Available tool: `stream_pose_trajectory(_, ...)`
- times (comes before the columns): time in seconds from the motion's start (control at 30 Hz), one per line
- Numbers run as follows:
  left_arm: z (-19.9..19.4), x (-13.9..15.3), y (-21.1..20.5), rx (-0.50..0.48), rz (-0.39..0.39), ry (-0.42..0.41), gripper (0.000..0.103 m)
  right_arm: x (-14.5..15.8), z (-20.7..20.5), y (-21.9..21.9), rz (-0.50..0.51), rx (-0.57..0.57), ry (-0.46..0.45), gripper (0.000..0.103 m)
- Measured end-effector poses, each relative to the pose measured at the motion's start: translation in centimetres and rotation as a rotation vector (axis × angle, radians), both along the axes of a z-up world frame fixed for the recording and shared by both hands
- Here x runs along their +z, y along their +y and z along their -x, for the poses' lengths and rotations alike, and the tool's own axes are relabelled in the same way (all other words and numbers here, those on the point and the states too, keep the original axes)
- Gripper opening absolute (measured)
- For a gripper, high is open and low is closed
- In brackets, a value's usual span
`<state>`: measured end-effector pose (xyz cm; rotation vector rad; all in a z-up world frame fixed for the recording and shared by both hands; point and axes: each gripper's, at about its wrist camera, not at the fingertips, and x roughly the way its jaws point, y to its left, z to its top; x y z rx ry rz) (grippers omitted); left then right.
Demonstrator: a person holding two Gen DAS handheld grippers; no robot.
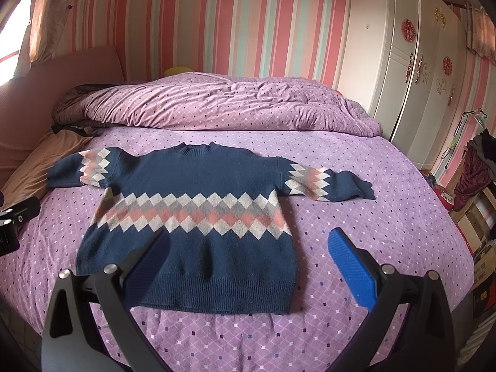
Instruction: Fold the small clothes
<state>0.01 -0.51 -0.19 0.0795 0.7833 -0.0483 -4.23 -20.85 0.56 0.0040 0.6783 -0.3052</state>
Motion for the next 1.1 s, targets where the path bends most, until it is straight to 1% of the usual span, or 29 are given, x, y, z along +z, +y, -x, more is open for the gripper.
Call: stream_pose_trajectory(1.1, -0.28, -0.08, 0.19, -0.003, 0.002, 0.005, 0.100, 0.00, 0.12, -0.04, -0.005, -0.002, -0.003, 0.102)
